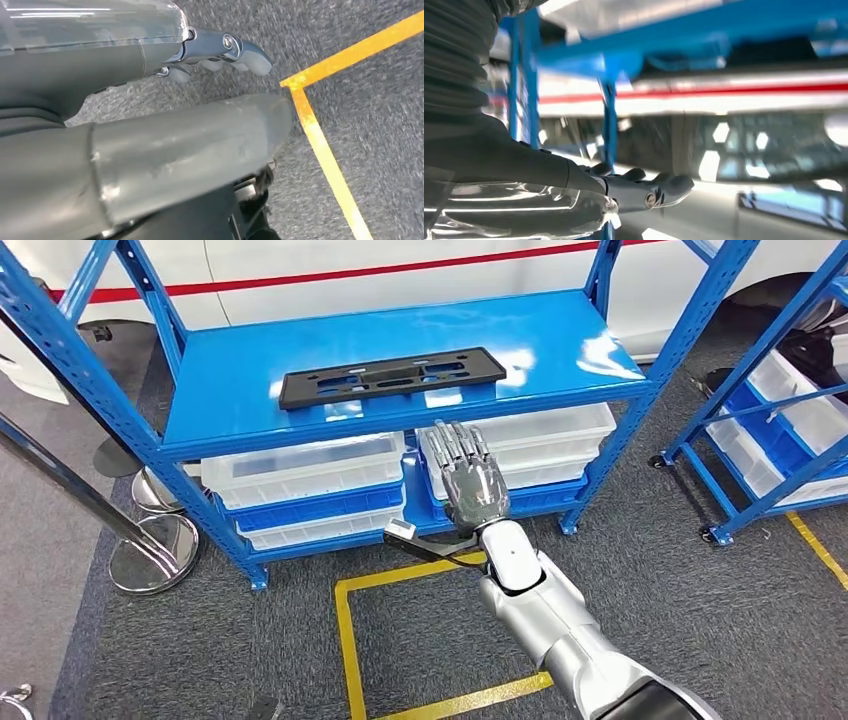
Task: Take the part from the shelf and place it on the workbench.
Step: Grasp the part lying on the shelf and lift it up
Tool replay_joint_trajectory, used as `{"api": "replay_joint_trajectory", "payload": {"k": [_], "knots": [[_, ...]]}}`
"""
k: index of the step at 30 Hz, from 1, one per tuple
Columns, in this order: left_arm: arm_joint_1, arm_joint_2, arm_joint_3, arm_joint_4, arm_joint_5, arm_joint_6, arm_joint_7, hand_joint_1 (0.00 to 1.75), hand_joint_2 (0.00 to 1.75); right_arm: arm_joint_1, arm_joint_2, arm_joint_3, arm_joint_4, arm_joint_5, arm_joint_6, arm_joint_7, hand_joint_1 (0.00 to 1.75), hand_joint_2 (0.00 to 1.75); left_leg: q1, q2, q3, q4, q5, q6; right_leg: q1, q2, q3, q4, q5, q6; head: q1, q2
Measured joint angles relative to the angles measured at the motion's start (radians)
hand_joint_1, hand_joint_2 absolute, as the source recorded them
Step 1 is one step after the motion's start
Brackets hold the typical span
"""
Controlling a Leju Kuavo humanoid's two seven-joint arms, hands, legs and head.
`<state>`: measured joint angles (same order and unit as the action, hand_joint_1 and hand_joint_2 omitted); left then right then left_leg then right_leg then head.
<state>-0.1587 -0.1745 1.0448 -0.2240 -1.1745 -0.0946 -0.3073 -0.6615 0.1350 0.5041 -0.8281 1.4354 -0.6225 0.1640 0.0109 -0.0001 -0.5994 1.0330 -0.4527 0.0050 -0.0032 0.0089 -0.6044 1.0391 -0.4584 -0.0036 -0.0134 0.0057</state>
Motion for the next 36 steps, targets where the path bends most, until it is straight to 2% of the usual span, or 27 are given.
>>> {"api": "replay_joint_trajectory", "payload": {"k": [2, 3, 4, 6, 7, 8, 9, 11, 13, 16, 18, 19, 21, 22, 23, 24, 25, 26, 28, 30, 33, 34, 36], "knots": [[-0.007, -0.003, 0.003, 0.000, -0.006, 0.000, 0.004, 0.00, 0.00, -0.009, -0.019, 0.034, -0.029, 0.029, -0.016, 0.048, 0.00, 1.75, 0.003, 0.001, 0.001, -0.006, 0.006, 0.013, -0.001, -0.001, -0.004, 0.008, -0.008, 0.009, 0.000, 0.000], [-0.012, -0.005, 0.004, 0.001, -0.010, -0.001, 0.005, 0.00, 0.00, -0.012, -0.028, 0.046, -0.042, 0.044, -0.025, 0.073, 0.00, 1.75, 0.005, 0.001, 0.002, -0.010, 0.008, 0.020, -0.002, -0.002, -0.015, 0.033, -0.025, 0.014, 0.000, 0.000], [-0.017, -0.006, 0.004, 0.001, -0.014, -0.002, 0.006, 0.00, 0.00, -0.014, -0.035, 0.054, -0.052, 0.057, -0.033, 0.093, 0.00, 1.75, 0.006, 0.002, 0.003, -0.013, 0.010, 0.025, -0.003, -0.002, -0.037, 0.079, -0.052, 0.017, 0.000, 0.000], [-0.024, -0.008, 0.005, 0.002, -0.024, -0.005, 0.010, 0.00, 0.00, -0.008, -0.047, 0.061, -0.067, 0.081, -0.046, 0.122, 0.00, 1.75, 0.005, 0.002, 0.002, -0.014, 0.010, 0.030, -0.004, -0.003, -0.099, 0.207, -0.110, 0.023, 0.000, 0.000], [-0.025, -0.008, 0.005, 0.002, -0.030, -0.006, 0.011, 0.00, 0.00, -0.001, -0.052, 0.061, -0.072, 0.088, -0.052, 0.128, 0.00, 1.75, 0.004, 0.002, 0.002, -0.013, 0.010, 0.031, -0.004, -0.003, -0.124, 0.255, -0.123, 0.024, 0.000, 0.000], [-0.025, -0.008, 0.005, 0.003, -0.036, -0.009, 0.012, 0.00, 0.00, 0.006, -0.056, 0.060, -0.078, 0.093, -0.057, 0.126, 0.00, 1.75, 0.004, 0.001, 0.002, -0.013, 0.010, 0.031, -0.004, -0.003, -0.135, 0.272, -0.118, 0.024, 0.000, 0.000], [-0.026, -0.009, 0.005, 0.003, -0.041, -0.011, 0.013, 0.00, 0.00, 0.014, -0.059, 0.057, -0.083, 0.095, -0.061, 0.117, 0.00, 1.75, 0.004, 0.001, 0.003, -0.013, 0.010, 0.030, -0.004, -0.003, -0.128, 0.251, -0.094, 0.023, 0.000, 0.000], [-0.029, -0.011, 0.005, 0.003, -0.048, -0.016, 0.013, 0.00, 0.00, 0.024, -0.062, 0.042, -0.092, 0.096, -0.067, 0.084, 0.00, 1.75, 0.004, 0.000, 0.005, -0.012, 0.008, 0.028, -0.003, -0.004, -0.068, 0.120, -0.024, 0.015, 0.000, 0.000], [-0.035, -0.013, 0.004, 0.004, -0.051, -0.018, 0.012, 0.00, 0.00, 0.031, -0.062, 0.021, -0.098, 0.096, -0.071, 0.054, 0.00, 1.75, 0.000, -0.001, 0.004, -0.011, 0.006, 0.021, 0.002, -0.004, -0.020, 0.014, 0.012, 0.008, 0.000, 0.000], [-0.040, -0.014, 0.004, 0.004, -0.052, -0.019, 0.009, 0.00, 0.00, 0.047, -0.060, -0.009, -0.101, 0.096, -0.073, 0.028, 0.00, 1.75, -0.002, -0.001, 0.003, -0.012, 0.004, 0.006, 0.005, -0.003, -0.012, -0.007, 0.014, -0.003, 0.000, 0.000], [-0.041, -0.014, 0.004, 0.004, -0.052, -0.021, 0.007, 0.00, 0.00, 0.053, -0.057, -0.025, -0.102, 0.096, -0.074, 0.018, 0.00, 1.75, 0.000, -0.001, -0.006, 0.013, -0.016, -0.005, 0.000, -0.003, -0.007, -0.014, 0.017, -0.015, 0.000, 0.000], [-0.042, -0.014, 0.004, 0.004, -0.052, -0.021, 0.006, 0.00, 0.00, 0.054, -0.055, -0.031, -0.103, 0.096, -0.074, 0.015, 0.00, 1.75, 0.000, -0.001, -0.023, 0.054, -0.041, -0.009, -0.002, -0.003, -0.005, -0.017, 0.018, -0.020, 0.000, 0.000], [-0.042, -0.014, 0.004, 0.004, -0.052, -0.021, 0.005, 0.00, 0.00, 0.059, -0.052, -0.040, -0.103, 0.096, -0.074, 0.007, 0.00, 1.75, 0.002, 0.000, -0.083, 0.181, -0.101, -0.017, -0.001, -0.004, -0.004, -0.017, 0.016, -0.028, 0.000, 0.000], [-0.041, -0.014, 0.004, 0.004, -0.052, -0.021, 0.005, 0.00, 0.00, 0.063, -0.051, -0.045, -0.103, 0.096, -0.074, 0.002, 0.00, 1.75, 0.002, 0.000, -0.112, 0.240, -0.121, -0.019, -0.001, -0.004, -0.004, -0.016, 0.015, -0.029, 0.000, 0.000], [-0.041, -0.014, 0.004, 0.004, -0.052, -0.021, 0.005, 0.00, 0.00, 0.068, -0.051, -0.049, -0.103, 0.096, -0.074, -0.002, 0.00, 1.75, 0.002, 0.000, -0.128, 0.269, -0.122, -0.020, 0.000, -0.004, -0.004, -0.015, 0.014, -0.030, 0.000, 0.000], [-0.040, -0.014, 0.004, 0.004, -0.052, -0.021, 0.005, 0.00, 0.00, 0.071, -0.050, -0.054, -0.103, 0.096, -0.074, -0.005, 0.00, 1.75, 0.002, 0.000, -0.125, 0.259, -0.104, -0.019, 0.000, -0.003, -0.003, -0.013, 0.013, -0.030, 0.000, 0.000], [-0.040, -0.014, 0.004, 0.004, -0.052, -0.021, 0.005, 0.00, 0.00, 0.074, -0.049, -0.059, -0.103, 0.096, -0.074, -0.009, 0.00, 1.75, 0.002, 0.000, -0.104, 0.211, -0.071, -0.017, 0.000, -0.002, -0.002, -0.012, 0.011, -0.029, 0.000, 0.000], [-0.041, -0.014, 0.004, 0.004, -0.053, -0.021, 0.005, 0.00, 0.00, 0.075, -0.048, -0.063, -0.103, 0.096, -0.074, -0.012, 0.00, 1.75, 0.001, 0.000, -0.072, 0.139, -0.034, -0.012, 0.000, -0.001, -0.001, -0.010, 0.009, -0.027, 0.000, 0.000], [-0.044, -0.014, 0.004, 0.004, -0.057, -0.022, 0.005, 0.00, 0.00, 0.074, -0.047, -0.069, -0.100, 0.095, -0.074, -0.015, 0.00, 1.75, -0.004, -0.001, -0.016, 0.021, 0.007, -0.001, 0.003, 0.000, -0.001, -0.007, 0.005, -0.021, 0.000, 0.000], [-0.047, -0.013, 0.004, 0.004, -0.062, -0.023, 0.005, 0.00, 0.00, 0.075, -0.046, -0.073, -0.090, 0.094, -0.074, -0.016, 0.00, 1.75, -0.009, -0.002, -0.001, -0.010, 0.007, 0.006, 0.004, 0.000, -0.003, -0.007, 0.004, -0.011, 0.000, 0.000], [-0.048, -0.014, 0.004, 0.004, -0.064, -0.025, 0.005, 0.00, 0.00, 0.073, -0.045, -0.077, -0.073, 0.093, -0.075, -0.021, 0.00, 1.75, -0.002, -0.003, 0.006, -0.024, 0.013, 0.020, 0.003, -0.002, -0.007, 0.008, -0.009, 0.005, 0.000, 0.000], [-0.049, -0.014, 0.004, 0.004, -0.064, -0.026, 0.005, 0.00, 0.00, 0.071, -0.045, -0.079, -0.069, 0.092, -0.075, -0.023, 0.00, 1.75, 0.001, -0.003, 0.009, -0.029, 0.015, 0.025, 0.002, -0.002, -0.022, 0.040, -0.028, 0.010, 0.000, 0.000], [-0.053, -0.015, 0.004, 0.004, -0.064, -0.028, 0.004, 0.00, 0.00, 0.071, -0.045, -0.084, -0.057, 0.092, -0.075, -0.029, 0.00, 1.75, 0.002, -0.001, 0.012, -0.031, 0.014, 0.033, -0.003, -0.003, -0.084, 0.160, -0.086, 0.017, 0.000, 0.000]]}}
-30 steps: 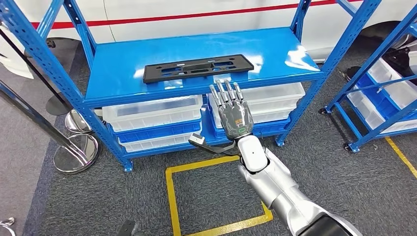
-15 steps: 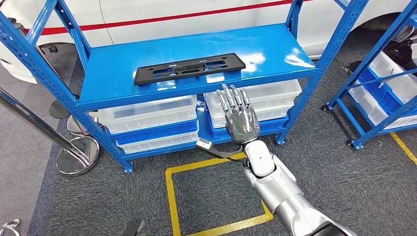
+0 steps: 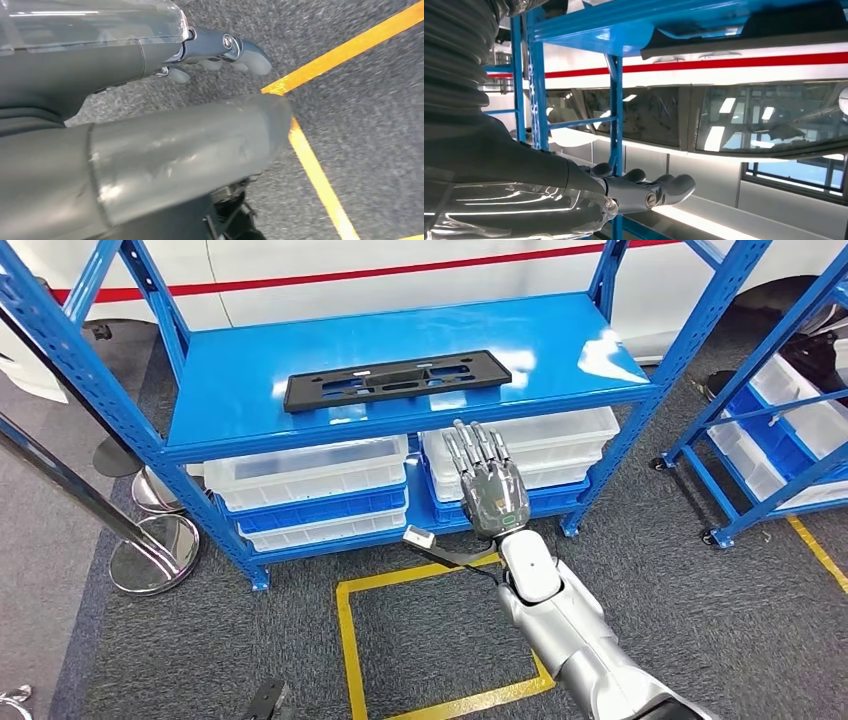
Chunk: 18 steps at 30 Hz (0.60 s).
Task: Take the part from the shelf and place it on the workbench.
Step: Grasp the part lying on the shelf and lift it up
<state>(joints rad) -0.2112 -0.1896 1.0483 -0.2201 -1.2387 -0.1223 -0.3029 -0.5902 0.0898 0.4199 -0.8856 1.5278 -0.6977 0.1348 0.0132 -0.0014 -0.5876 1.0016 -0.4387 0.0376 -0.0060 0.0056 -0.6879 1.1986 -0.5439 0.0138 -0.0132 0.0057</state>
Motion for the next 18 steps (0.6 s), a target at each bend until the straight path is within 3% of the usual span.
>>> {"api": "replay_joint_trajectory", "payload": {"k": [2, 3, 5, 7, 8, 12, 14, 16, 17, 18], "knots": [[-0.001, 0.000, 0.000, 0.000, -0.001, -0.001, 0.000, 0.00, 0.00, 0.005, 0.000, -0.004, 0.014, 0.000, 0.000, -0.006, 0.00, 1.75, 0.000, 0.000, 0.001, 0.001, -0.004, 0.002, -0.007, 0.000, -0.060, 0.103, -0.027, 0.006, 0.000, 0.000], [-0.001, 0.000, 0.000, 0.000, -0.001, -0.001, 0.000, 0.00, 0.00, 0.006, 0.000, -0.006, 0.021, 0.000, 0.000, -0.009, 0.00, 1.75, 0.000, -0.001, 0.003, 0.002, -0.006, 0.000, -0.010, -0.001, -0.067, 0.107, -0.013, 0.009, 0.000, 0.000], [-0.001, -0.001, 0.000, 0.000, -0.002, -0.001, 0.000, 0.00, 0.00, 0.007, 0.002, -0.010, 0.031, 0.000, 0.000, -0.016, 0.00, 1.75, 0.002, -0.002, 0.010, 0.007, -0.015, -0.006, -0.017, -0.003, -0.025, 0.006, 0.061, 0.012, 0.000, 0.000], [-0.002, -0.001, -0.001, 0.000, -0.003, -0.001, -0.001, 0.00, 0.00, 0.007, 0.007, -0.012, 0.038, 0.001, 0.000, -0.019, 0.00, 1.75, 0.000, -0.003, 0.014, 0.015, -0.026, -0.018, -0.015, -0.004, 0.032, -0.111, 0.107, 0.009, 0.000, 0.000], [-0.003, -0.001, -0.001, 0.000, -0.003, 0.000, -0.001, 0.00, 0.00, 0.007, 0.010, -0.013, 0.042, 0.002, 0.000, -0.020, 0.00, 1.75, -0.002, -0.003, 0.014, 0.017, -0.031, -0.024, -0.013, -0.004, 0.046, -0.140, 0.111, 0.006, 0.000, 0.000], [-0.004, -0.001, -0.002, 0.000, -0.004, 0.000, -0.001, 0.00, 0.00, 0.011, 0.018, -0.015, 0.050, 0.002, -0.001, -0.020, 0.00, 1.75, 0.002, -0.002, 0.015, 0.028, -0.048, -0.046, -0.010, -0.001, 0.059, -0.157, 0.099, -0.021, 0.000, 0.000], [-0.005, -0.001, -0.003, 0.000, -0.004, 0.000, -0.002, 0.00, 0.00, 0.011, 0.024, -0.017, 0.052, 0.003, -0.001, -0.020, 0.00, 1.75, 0.004, -0.001, -0.020, 0.108, -0.089, -0.052, -0.011, -0.002, 0.072, -0.162, 0.094, -0.036, -0.001, 0.000], [-0.004, -0.001, -0.004, 0.000, -0.004, 0.000, -0.002, 0.00, 0.00, 0.013, 0.027, -0.019, 0.056, 0.003, -0.001, -0.020, 0.00, 1.75, 0.004, -0.001, -0.094, 0.243, -0.138, -0.054, -0.006, -0.002, 0.080, -0.162, 0.086, -0.044, -0.001, 0.000], [-0.003, -0.001, -0.004, 0.000, -0.004, 0.001, -0.002, 0.00, 0.00, 0.015, 0.028, -0.019, 0.058, 0.003, -0.001, -0.021, 0.00, 1.75, 0.004, -0.001, -0.126, 0.291, -0.145, -0.054, -0.003, -0.002, 0.085, -0.162, 0.081, -0.047, -0.001, 0.000], [-0.001, -0.001, -0.004, 0.000, -0.004, 0.001, -0.002, 0.00, 0.00, 0.017, 0.029, -0.020, 0.060, 0.003, -0.001, -0.021, 0.00, 1.75, 0.003, -0.001, -0.142, 0.305, -0.132, -0.051, -0.001, -0.001, 0.091, -0.162, 0.076, -0.048, -0.001, 0.000]]}}
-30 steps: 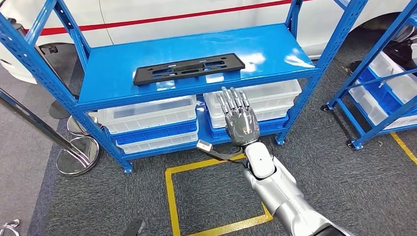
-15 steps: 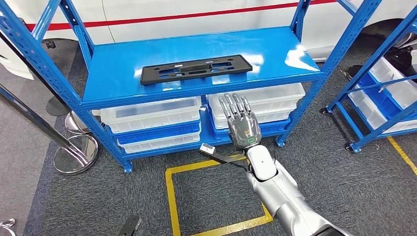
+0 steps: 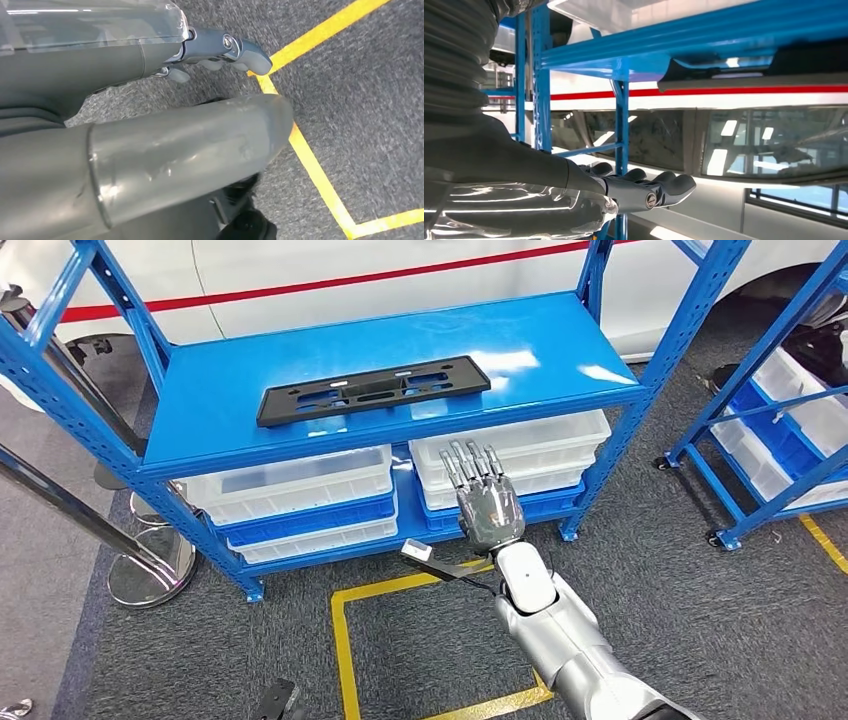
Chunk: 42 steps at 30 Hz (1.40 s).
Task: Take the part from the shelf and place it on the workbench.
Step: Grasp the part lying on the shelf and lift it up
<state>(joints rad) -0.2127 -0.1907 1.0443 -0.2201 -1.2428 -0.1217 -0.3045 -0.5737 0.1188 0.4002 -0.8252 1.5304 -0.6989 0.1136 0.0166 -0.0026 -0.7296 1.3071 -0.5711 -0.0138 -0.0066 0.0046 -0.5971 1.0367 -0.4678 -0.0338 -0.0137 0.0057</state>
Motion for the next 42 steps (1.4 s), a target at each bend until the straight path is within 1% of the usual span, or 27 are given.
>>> {"api": "replay_joint_trajectory", "payload": {"k": [1, 3, 4, 5, 8, 11, 13, 15, 16, 17, 18, 20, 21, 22, 23, 25, 27, 28, 31, 32, 33, 34, 35, 36, 37, 39, 42], "knots": [[0.001, 0.000, 0.000, 0.000, 0.000, 0.000, 0.000, 0.00, 0.00, 0.001, 0.001, -0.001, 0.002, 0.000, 0.000, 0.000, 0.00, 1.75, -0.001, 0.000, 0.005, -0.028, 0.033, 0.005, 0.003, 0.001, 0.008, 0.000, -0.006, 0.000, 0.000, 0.000], [0.000, 0.000, -0.001, 0.000, 0.000, 0.000, -0.001, 0.00, 0.00, 0.002, 0.003, -0.004, 0.003, 0.000, 0.000, 0.000, 0.00, 1.75, -0.007, 0.000, 0.056, -0.156, 0.115, 0.021, 0.006, 0.003, 0.027, -0.001, -0.019, 0.002, 0.000, 0.000], [-0.001, 0.001, -0.002, 0.000, 0.000, 0.000, -0.001, 0.00, 0.00, 0.002, 0.004, -0.006, 0.004, 0.000, 0.000, 0.000, 0.00, 1.75, -0.011, 0.000, 0.083, -0.215, 0.139, 0.030, 0.008, 0.004, 0.034, -0.001, -0.025, 0.004, 0.000, 0.000], [-0.002, 0.002, -0.002, 0.000, 0.000, 0.000, -0.002, 0.00, 0.00, 0.001, 0.006, -0.007, 0.004, 0.000, 0.000, 0.000, 0.00, 1.75, -0.015, 0.000, 0.101, -0.253, 0.147, 0.037, 0.008, 0.005, 0.037, -0.002, -0.029, 0.008, 0.000, 0.000], [-0.003, 0.003, -0.004, 0.000, 0.000, 0.000, -0.002, 0.00, 0.00, 0.002, 0.007, -0.009, 0.005, 0.000, -0.001, 0.000, 0.00, 1.75, -0.020, 0.000, 0.115, -0.282, 0.137, 0.046, 0.007, 0.004, 0.039, -0.002, -0.027, 0.022, 0.000, 0.000], [-0.002, 0.003, -0.004, 0.000, 0.000, 0.000, -0.003, 0.00, 0.00, 0.002, 0.007, -0.012, 0.005, 0.000, -0.001, -0.001, 0.00, 1.75, -0.011, -0.001, 0.142, -0.305, 0.136, 0.056, 0.007, 0.002, 0.030, 0.035, -0.039, 0.035, 0.001, 0.000], [-0.004, 0.002, -0.004, 0.000, 0.001, 0.001, -0.004, 0.00, 0.00, -0.001, 0.007, -0.014, 0.005, 0.000, -0.001, -0.001, 0.00, 1.75, -0.009, -0.001, 0.156, -0.311, 0.132, 0.062, 0.004, 0.001, -0.006, 0.107, -0.073, 0.042, 0.001, 0.000], [-0.004, 0.002, -0.004, 0.000, 0.001, 0.001, -0.004, 0.00, 0.00, 0.001, 0.007, -0.014, 0.006, 0.000, -0.001, -0.001, 0.00, 1.75, -0.009, -0.001, 0.162, -0.311, 0.125, 0.064, 0.000, 0.001, -0.070, 0.206, -0.111, 0.050, 0.001, 0.000], [-0.003, 0.002, -0.004, 0.000, 0.001, 0.001, -0.004, 0.00, 0.00, 0.004, 0.007, -0.015, 0.008, 0.000, -0.001, -0.001, 0.00, 1.75, -0.009, -0.002, 0.167, -0.311, 0.120, 0.063, -0.003, 0.001, -0.100, 0.243, -0.117, 0.053, 0.001, 0.000], [-0.002, 0.003, -0.004, 0.000, 0.001, 0.001, -0.004, 0.00, 0.00, 0.007, 0.007, -0.015, 0.010, 0.000, -0.001, -0.001, 0.00, 1.75, -0.008, -0.002, 0.174, -0.310, 0.114, 0.062, -0.006, 0.001, -0.125, 0.261, -0.108, 0.057, 0.001, 0.000], [-0.001, 0.002, -0.004, 0.000, 0.001, 0.001, -0.004, 0.00, 0.00, 0.008, 0.007, -0.016, 0.011, 0.000, -0.001, -0.001, 0.00, 1.75, -0.008, -0.003, 0.182, -0.309, 0.107, 0.059, -0.009, 0.000, -0.130, 0.242, -0.078, 0.060, 0.001, 0.000], [0.000, 0.001, -0.005, 0.000, 0.001, 0.001, -0.004, 0.00, 0.00, 0.008, 0.007, -0.018, 0.011, 0.000, -0.001, -0.001, 0.00, 1.75, -0.005, -0.003, 0.201, -0.307, 0.089, 0.051, -0.014, -0.001, -0.095, 0.122, 0.016, 0.064, 0.001, 0.000], [-0.001, 0.000, -0.005, 0.000, 0.000, 0.001, -0.004, 0.00, 0.00, 0.008, 0.007, -0.020, 0.012, 0.000, -0.001, -0.001, 0.00, 1.75, -0.005, -0.004, 0.207, -0.305, 0.081, 0.045, -0.012, -0.002, -0.077, 0.062, 0.042, 0.063, 0.002, 0.000], [-0.002, -0.001, -0.005, 0.000, 0.000, 0.001, -0.004, 0.00, 0.00, 0.007, 0.007, -0.021, 0.012, 0.000, -0.001, -0.002, 0.00, 1.75, -0.005, -0.004, 0.210, -0.304, 0.074, 0.038, -0.009, -0.003, -0.065, 0.023, 0.058, 0.056, 0.002, 0.000], [-0.002, -0.001, -0.005, 0.000, 0.000, 0.001, -0.004, 0.00, 0.00, 0.008, 0.007, -0.022, 0.013, 0.000, -0.001, -0.002, 0.00, 1.75, -0.005, -0.004, 0.212, -0.302, 0.069, 0.031, -0.006, -0.003, -0.061, 0.006, 0.057, 0.048, 0.004, 0.000], [-0.003, -0.001, -0.005, 0.000, 0.000, 0.001, -0.004, 0.00, 0.00, 0.009, 0.007, -0.023, 0.013, 0.000, -0.001, -0.001, 0.00, 1.75, -0.006, -0.003, 0.215, -0.300, 0.065, 0.019, -0.003, 0.000, -0.059, 0.002, 0.055, 0.029, 0.004, 0.000], [-0.003, 0.000, -0.005, 0.000, 0.000, 0.001, -0.005, 0.00, 0.00, 0.008, 0.008, -0.024, 0.013, 0.000, -0.001, -0.001, 0.00, 1.75, -0.005, -0.003, 0.206, -0.264, 0.055, 0.012, -0.006, 0.001, -0.043, -0.003, 0.047, 0.016, 0.004, 0.000], [-0.004, 0.000, -0.005, 0.000, 0.000, 0.001, -0.005, 0.00, 0.00, 0.007, 0.009, -0.024, 0.012, 0.000, -0.001, -0.001, 0.00, 1.75, -0.004, -0.002, 0.182, -0.217, 0.041, 0.009, -0.007, 0.000, -0.033, -0.006, 0.043, 0.010, 0.004, 0.000], [-0.003, 0.000, -0.005, 0.000, 0.000, 0.000, -0.006, 0.00, 0.00, 0.008, 0.010, -0.024, 0.013, 0.000, -0.001, -0.001, 0.00, 1.75, -0.003, -0.002, 0.067, -0.036, -0.024, 0.002, -0.003, -0.001, -0.013, -0.008, 0.025, 0.000, 0.004, 0.000], [-0.001, 0.000, -0.005, 0.000, 0.000, 0.000, -0.006, 0.00, 0.00, 0.009, 0.010, -0.024, 0.014, 0.000, -0.001, -0.002, 0.00, 1.75, -0.003, -0.002, 0.040, -0.011, -0.026, 0.003, -0.001, 0.001, -0.007, -0.008, 0.019, -0.001, 0.003, 0.000], [0.001, 0.000, -0.005, 0.000, 0.000, 0.000, -0.006, 0.00, 0.00, 0.011, 0.010, -0.024, 0.014, 0.000, -0.001, -0.003, 0.00, 1.75, -0.004, -0.002, 0.028, -0.018, -0.008, 0.005, 0.002, 0.002, 0.001, -0.008, 0.013, -0.001, 0.003, 0.000], [0.002, 0.000, -0.005, 0.000, 0.000, 0.000, -0.006, 0.00, 0.00, 0.011, 0.010, -0.024, 0.014, 0.001, -0.001, -0.004, 0.00, 1.75, -0.004, -0.002, 0.034, -0.061, 0.033, 0.011, 0.004, 0.003, 0.012, -0.008, 0.005, -0.001, 0.003, 0.000], [0.002, 0.000, -0.005, 0.000, 0.001, 0.000, -0.006, 0.00, 0.00, 0.012, 0.010, -0.025, 0.013, 0.001, -0.001, -0.006, 0.00, 1.75, -0.007, -0.002, 0.053, -0.131, 0.087, 0.019, 0.006, 0.004, 0.023, -0.008, -0.003, 0.000, 0.004, 0.000], [0.001, 0.000, -0.006, 0.000, 0.001, 0.000, -0.006, 0.00, 0.00, 0.011, 0.011, -0.025, 0.013, 0.001, -0.001, -0.008, 0.00, 1.75, -0.010, -0.001, 0.072, -0.193, 0.123, 0.026, 0.007, 0.004, 0.033, -0.009, -0.010, 0.002, 0.004, 0.000], [0.000, 0.000, -0.006, 0.000, 0.002, 0.001, -0.006, 0.00, 0.00, 0.011, 0.011, -0.025, 0.013, 0.002, -0.001, -0.010, 0.00, 1.75, -0.015, -0.001, 0.089, -0.245, 0.144, 0.034, 0.008, 0.004, 0.039, -0.010, -0.015, 0.006, 0.004, 0.000], [-0.001, 0.000, -0.006, 0.000, 0.002, 0.001, -0.007, 0.00, 0.00, 0.013, 0.013, -0.025, 0.010, 0.003, -0.001, -0.014, 0.00, 1.75, -0.023, -0.002, 0.102, -0.283, 0.146, 0.043, 0.007, 0.004, 0.044, -0.010, -0.019, 0.017, 0.004, 0.000], [-0.001, -0.001, -0.008, 0.000, 0.003, 0.001, -0.010, 0.00, 0.00, 0.016, 0.019, -0.025, 0.002, 0.003, -0.001, -0.019, 0.00, 1.75, -0.018, -0.004, 0.131, -0.308, 0.151, 0.058, 0.006, 0.003, 0.045, 0.018, -0.025, 0.034, 0.004, 0.000]]}}
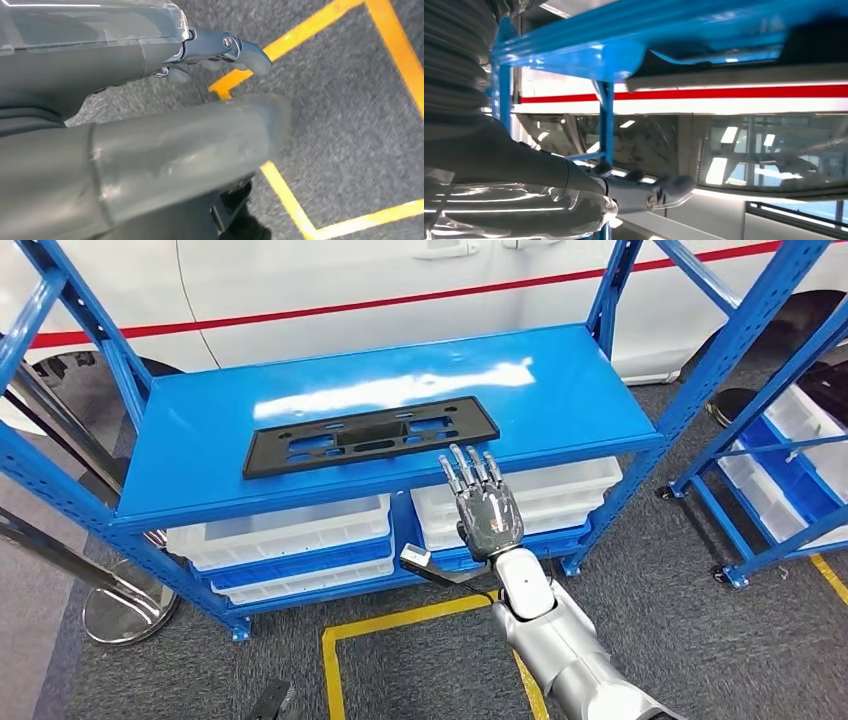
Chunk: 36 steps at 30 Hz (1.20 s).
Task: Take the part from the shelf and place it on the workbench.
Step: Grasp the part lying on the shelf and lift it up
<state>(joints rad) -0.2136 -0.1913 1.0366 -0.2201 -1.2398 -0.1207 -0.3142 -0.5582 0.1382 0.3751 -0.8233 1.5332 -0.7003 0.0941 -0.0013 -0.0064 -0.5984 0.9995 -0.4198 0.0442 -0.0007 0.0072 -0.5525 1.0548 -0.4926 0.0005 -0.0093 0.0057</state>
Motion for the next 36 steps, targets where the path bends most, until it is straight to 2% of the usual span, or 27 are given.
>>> {"api": "replay_joint_trajectory", "payload": {"k": [2, 4, 5, 6, 7, 8, 10, 11, 12, 15, 17, 18, 21, 22, 23, 25, 26, 27, 28, 29, 32, 33, 34, 36], "knots": [[-0.003, -0.001, -0.002, 0.000, 0.000, 0.000, -0.001, 0.00, 0.00, -0.002, 0.004, 0.000, -0.004, 0.000, 0.000, 0.000, 0.00, 1.75, 0.004, 0.000, 0.017, -0.008, -0.004, 0.007, -0.003, -0.001, -0.041, 0.078, -0.036, 0.008, 0.000, 0.000], [-0.004, -0.001, -0.004, 0.000, 0.001, 0.001, -0.001, 0.00, 0.00, 0.002, 0.005, 0.000, -0.005, 0.000, 0.000, 0.000, 0.00, 1.75, 0.004, 0.000, 0.025, -0.007, -0.014, 0.010, -0.007, -0.001, -0.120, 0.197, -0.082, 0.015, 0.001, 0.000], [-0.003, -0.001, -0.004, 0.000, 0.001, 0.002, -0.001, 0.00, 0.00, 0.006, 0.005, 0.000, -0.005, 0.000, 0.000, 0.000, 0.00, 1.75, 0.004, -0.001, 0.029, -0.006, -0.020, 0.009, -0.009, -0.002, -0.153, 0.238, -0.091, 0.018, 0.001, 0.000], [-0.002, -0.001, -0.004, 0.000, 0.001, 0.003, -0.001, 0.00, 0.00, 0.010, 0.005, 0.000, -0.005, 0.000, 0.000, 0.000, 0.00, 1.75, 0.004, -0.001, 0.034, -0.005, -0.025, 0.008, -0.011, -0.002, -0.175, 0.257, -0.088, 0.020, 0.001, 0.000], [0.000, -0.001, -0.004, 0.000, 0.002, 0.004, 0.000, 0.00, 0.00, 0.012, 0.005, 0.000, -0.005, 0.000, 0.000, -0.001, 0.00, 1.75, 0.004, -0.002, 0.039, -0.004, -0.030, 0.006, -0.012, -0.002, -0.182, 0.247, -0.069, 0.021, 0.001, 0.000], [0.001, -0.002, -0.004, 0.000, 0.002, 0.005, 0.000, 0.00, 0.00, 0.014, 0.006, 0.000, -0.006, 0.000, 0.000, -0.005, 0.00, 1.75, 0.004, -0.002, 0.047, -0.003, -0.037, 0.004, -0.014, -0.002, -0.173, 0.208, -0.034, 0.022, 0.001, 0.000], [0.002, -0.003, -0.004, 0.000, 0.003, 0.005, 0.000, 0.00, 0.00, 0.015, 0.006, 0.000, -0.010, -0.004, 0.000, -0.022, 0.00, 1.75, 0.005, -0.002, 0.063, -0.001, -0.053, -0.002, -0.014, -0.003, -0.133, 0.086, 0.053, 0.021, 0.001, 0.000], [0.000, -0.004, -0.005, 0.000, 0.004, 0.005, 0.000, 0.00, 0.00, 0.015, 0.008, 0.000, -0.012, -0.010, 0.000, -0.041, 0.00, 1.75, 0.005, -0.002, 0.068, 0.001, -0.061, -0.007, -0.011, -0.004, -0.117, 0.027, 0.076, 0.017, 0.002, 0.000], [-0.001, -0.005, -0.005, 0.000, 0.005, 0.005, -0.001, 0.00, 0.00, 0.016, 0.010, 0.000, -0.013, -0.018, 0.000, -0.064, 0.00, 1.75, 0.004, -0.002, 0.068, 0.002, -0.067, -0.013, -0.008, -0.004, -0.108, -0.007, 0.088, 0.012, 0.002, 0.000], [-0.001, -0.005, -0.006, 0.001, 0.010, 0.006, -0.001, 0.00, 0.00, 0.025, 0.024, 0.000, -0.013, -0.039, 0.000, -0.139, 0.00, 1.75, 0.003, -0.001, 0.071, 0.009, -0.077, -0.031, -0.005, -0.002, -0.100, -0.023, 0.081, -0.011, 0.002, 0.000], [-0.002, -0.004, -0.007, 0.001, 0.012, 0.006, -0.002, 0.00, 0.00, 0.027, 0.039, 0.000, -0.013, -0.041, 0.000, -0.163, 0.00, 1.75, 0.005, 0.000, 0.059, 0.049, -0.090, -0.039, -0.007, -0.001, -0.082, -0.031, 0.072, -0.023, 0.001, 0.000], [-0.004, -0.004, -0.007, 0.001, 0.013, 0.006, -0.003, 0.00, 0.00, 0.027, 0.047, 0.000, -0.013, -0.041, 0.000, -0.170, 0.00, 1.75, 0.006, 0.001, 0.036, 0.094, -0.105, -0.043, -0.009, -0.002, -0.072, -0.034, 0.068, -0.029, 0.001, 0.000], [-0.003, -0.004, -0.009, 0.001, 0.014, 0.006, -0.003, 0.00, 0.00, 0.030, 0.063, 0.000, -0.010, -0.040, 0.000, -0.182, 0.00, 1.75, 0.008, 0.001, -0.077, 0.271, -0.165, -0.049, -0.007, -0.004, -0.051, -0.035, 0.050, -0.035, 0.001, 0.000], [-0.001, -0.004, -0.010, 0.001, 0.014, 0.006, -0.003, 0.00, 0.00, 0.033, 0.067, 0.000, -0.008, -0.040, 0.000, -0.187, 0.00, 1.75, 0.009, 0.001, -0.103, 0.296, -0.165, -0.050, -0.006, -0.003, -0.044, -0.035, 0.043, -0.036, 0.001, 0.000], [0.000, -0.004, -0.010, 0.001, 0.014, 0.006, -0.003, 0.00, 0.00, 0.035, 0.072, 0.000, -0.007, -0.041, 0.000, -0.191, 0.00, 1.75, 0.009, 0.001, -0.112, 0.283, -0.142, -0.048, -0.005, -0.002, -0.034, -0.034, 0.036, -0.035, 0.001, 0.000], [0.000, -0.004, -0.011, 0.001, 0.015, 0.006, -0.003, 0.00, 0.00, 0.037, 0.081, 0.000, -0.007, -0.043, 0.000, -0.197, 0.00, 1.75, 0.009, 0.001, -0.083, 0.165, -0.046, -0.040, -0.004, 0.000, -0.012, -0.035, 0.019, -0.032, 0.001, 0.000], [-0.001, -0.004, -0.011, 0.001, 0.015, 0.006, -0.003, 0.00, 0.00, 0.037, 0.086, 0.000, -0.007, -0.044, 0.000, -0.198, 0.00, 1.75, 0.006, 0.001, -0.063, 0.104, -0.012, -0.035, -0.003, 0.000, -0.002, -0.035, 0.012, -0.029, 0.001, 0.000], [-0.002, -0.004, -0.012, 0.001, 0.015, 0.006, -0.003, 0.00, 0.00, 0.036, 0.089, 0.000, -0.006, -0.045, 0.000, -0.201, 0.00, 1.75, 0.003, 0.001, -0.047, 0.054, 0.003, -0.030, -0.002, 0.001, 0.004, -0.035, 0.005, -0.025, 0.001, 0.000], [-0.002, -0.004, -0.012, 0.001, 0.015, 0.007, -0.002, 0.00, 0.00, 0.037, 0.092, 0.000, -0.006, -0.045, 0.000, -0.204, 0.00, 1.75, -0.001, 0.001, -0.038, 0.028, 0.008, -0.024, -0.002, 0.001, 0.007, -0.036, 0.000, -0.019, 0.001, 0.000], [-0.003, -0.004, -0.012, 0.001, 0.015, 0.007, -0.002, 0.00, 0.00, 0.037, 0.095, 0.000, -0.006, -0.047, 0.000, -0.208, 0.00, 1.75, -0.004, 0.001, -0.033, 0.021, -0.001, -0.020, -0.001, 0.001, 0.010, -0.033, -0.002, -0.013, 0.001, 0.000], [-0.003, -0.004, -0.013, 0.001, 0.016, 0.008, -0.002, 0.00, 0.00, 0.036, 0.104, 0.003, -0.006, -0.055, 0.000, -0.216, 0.00, 1.75, 0.001, 0.001, -0.006, 0.002, 0.004, -0.002, -0.002, -0.001, 0.013, -0.006, -0.014, 0.003, 0.002, 0.000], [-0.005, -0.004, -0.013, 0.001, 0.017, 0.009, -0.002, 0.00, 0.00, 0.034, 0.107, 0.004, -0.007, -0.056, 0.000, -0.216, 0.00, 1.75, 0.003, 0.001, 0.005, -0.002, 0.003, 0.003, -0.002, -0.001, -0.003, 0.028, -0.029, 0.007, 0.002, 0.000], [-0.007, -0.004, -0.013, 0.001, 0.018, 0.009, -0.003, 0.00, 0.00, 0.034, 0.109, 0.005, -0.007, -0.057, 0.000, -0.216, 0.00, 1.75, 0.004, 0.001, 0.011, -0.005, 0.001, 0.006, -0.004, -0.002, -0.032, 0.079, -0.049, 0.010, 0.002, 0.000], [-0.009, -0.004, -0.013, 0.001, 0.021, 0.011, -0.003, 0.00, 0.00, 0.038, 0.109, 0.005, -0.006, -0.059, 0.000, -0.215, 0.00, 1.75, 0.004, 0.000, 0.017, -0.004, -0.007, 0.010, -0.006, -0.002, -0.116, 0.200, -0.095, 0.017, 0.002, 0.000]]}}
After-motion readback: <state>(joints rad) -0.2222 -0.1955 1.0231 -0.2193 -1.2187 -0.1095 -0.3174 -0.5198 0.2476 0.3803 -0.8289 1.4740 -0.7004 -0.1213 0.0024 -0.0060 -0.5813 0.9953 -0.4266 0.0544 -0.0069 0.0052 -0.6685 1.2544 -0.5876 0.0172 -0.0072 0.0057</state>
